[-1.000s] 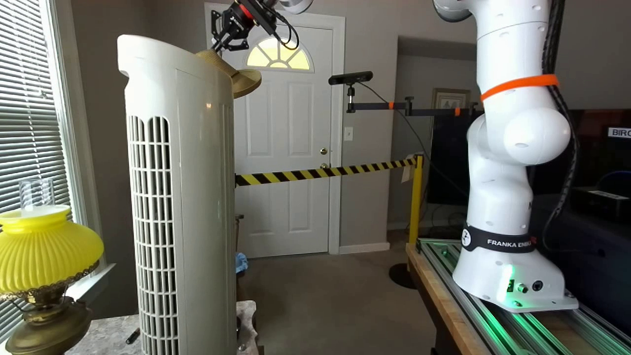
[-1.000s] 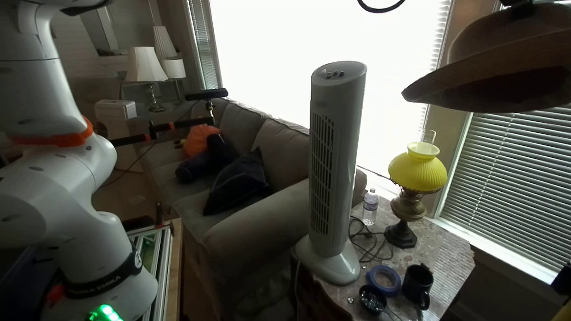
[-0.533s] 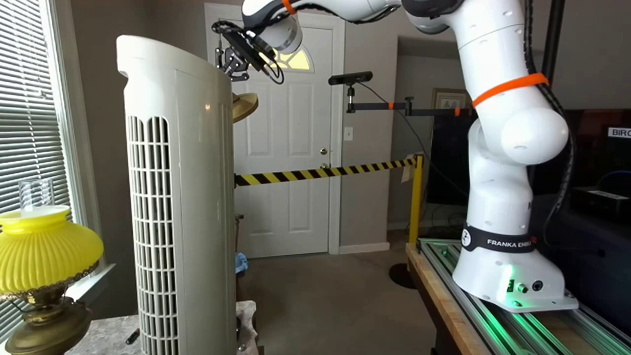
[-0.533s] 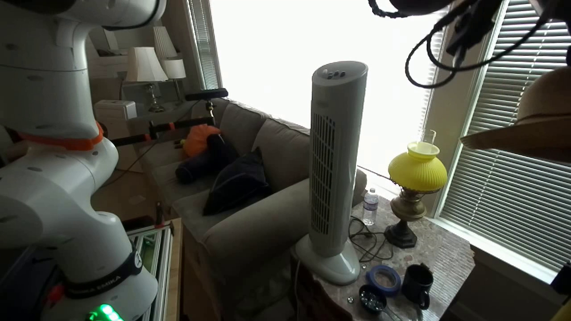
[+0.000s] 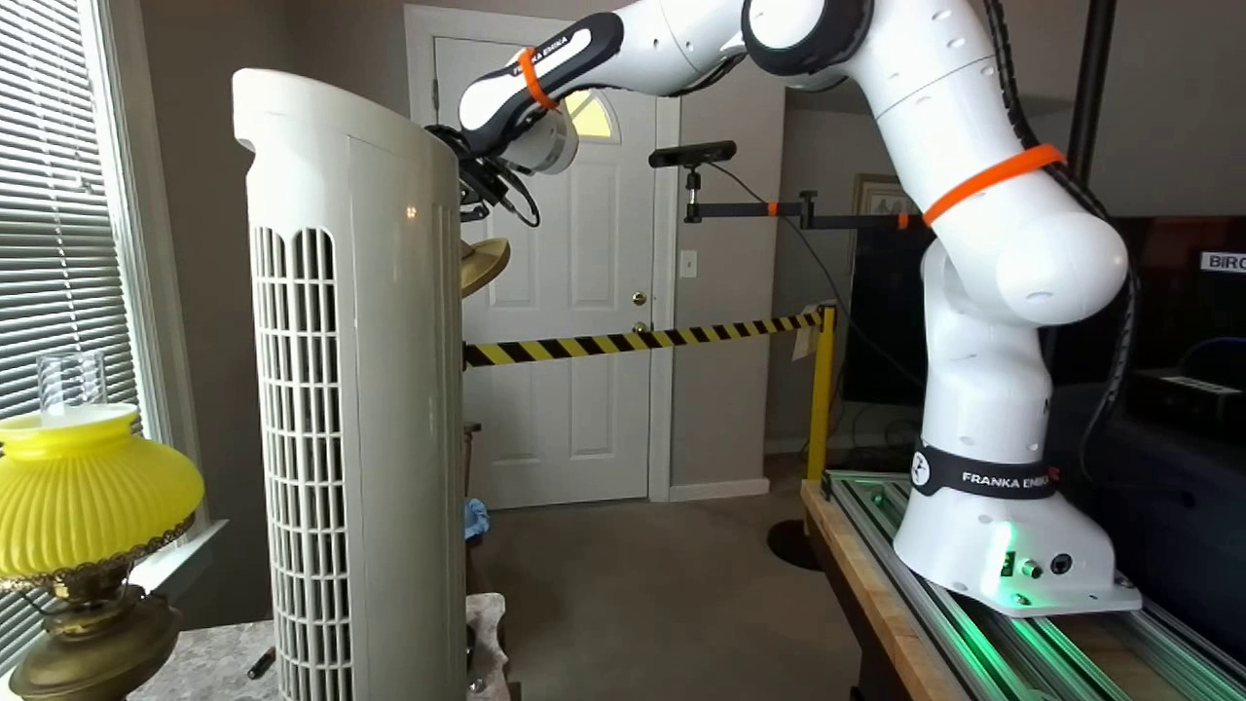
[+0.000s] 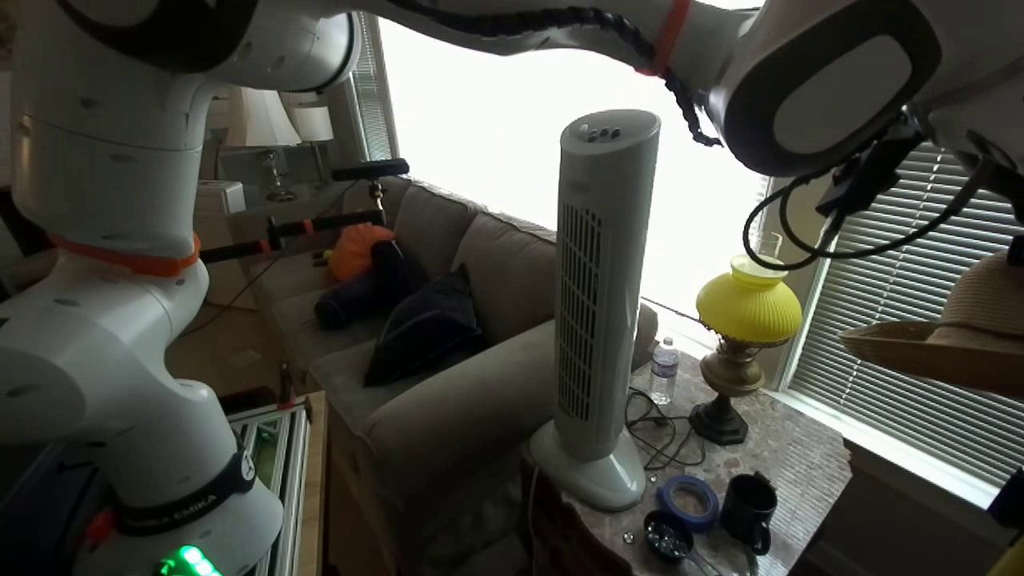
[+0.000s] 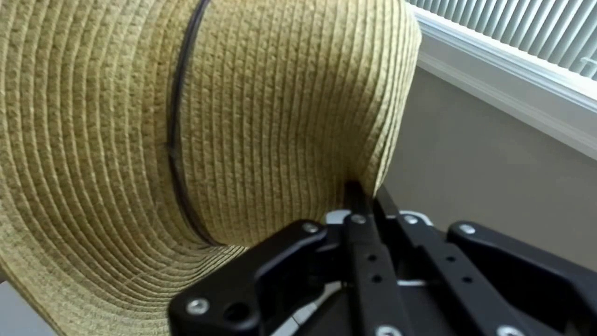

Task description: Remove the hat from the fan

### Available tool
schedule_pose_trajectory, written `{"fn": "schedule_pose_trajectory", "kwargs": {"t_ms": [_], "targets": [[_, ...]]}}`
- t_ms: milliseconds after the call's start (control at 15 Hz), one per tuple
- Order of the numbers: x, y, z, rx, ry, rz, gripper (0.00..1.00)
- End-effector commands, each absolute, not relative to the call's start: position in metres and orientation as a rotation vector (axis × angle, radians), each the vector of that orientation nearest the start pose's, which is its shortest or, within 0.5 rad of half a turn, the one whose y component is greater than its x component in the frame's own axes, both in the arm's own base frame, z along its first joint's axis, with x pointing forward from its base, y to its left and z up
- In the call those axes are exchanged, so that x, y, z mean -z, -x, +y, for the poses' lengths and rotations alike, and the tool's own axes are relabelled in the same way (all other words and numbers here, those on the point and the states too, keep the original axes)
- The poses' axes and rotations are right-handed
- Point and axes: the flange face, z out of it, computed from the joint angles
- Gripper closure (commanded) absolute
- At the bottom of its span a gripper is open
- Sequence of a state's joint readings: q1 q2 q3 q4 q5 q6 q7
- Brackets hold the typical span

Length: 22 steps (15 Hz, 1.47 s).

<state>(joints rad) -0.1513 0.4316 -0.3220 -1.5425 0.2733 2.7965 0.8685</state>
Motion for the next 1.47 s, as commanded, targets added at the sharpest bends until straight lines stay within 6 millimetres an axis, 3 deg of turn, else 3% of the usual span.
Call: {"fn": "schedule_pose_trajectory", "kwargs": {"t_ms": [0, 333, 400, 667, 733, 1400], "targets": [[-0.491, -0.666, -0.308, 1.159, 1.954, 1.855, 0.98], [-0.481, -0.673, -0.315, 1.157, 1.972, 1.859, 0.98], [-0.479, -0.667, -0.314, 1.120, 1.984, 1.851, 0.93], [-0.480, -0.669, -0.314, 1.127, 1.989, 1.845, 0.93], [-0.477, -0.670, -0.315, 1.136, 2.002, 1.846, 0.98], [-0.419, -0.702, -0.319, 1.165, 1.845, 1.932, 0.98]]}}
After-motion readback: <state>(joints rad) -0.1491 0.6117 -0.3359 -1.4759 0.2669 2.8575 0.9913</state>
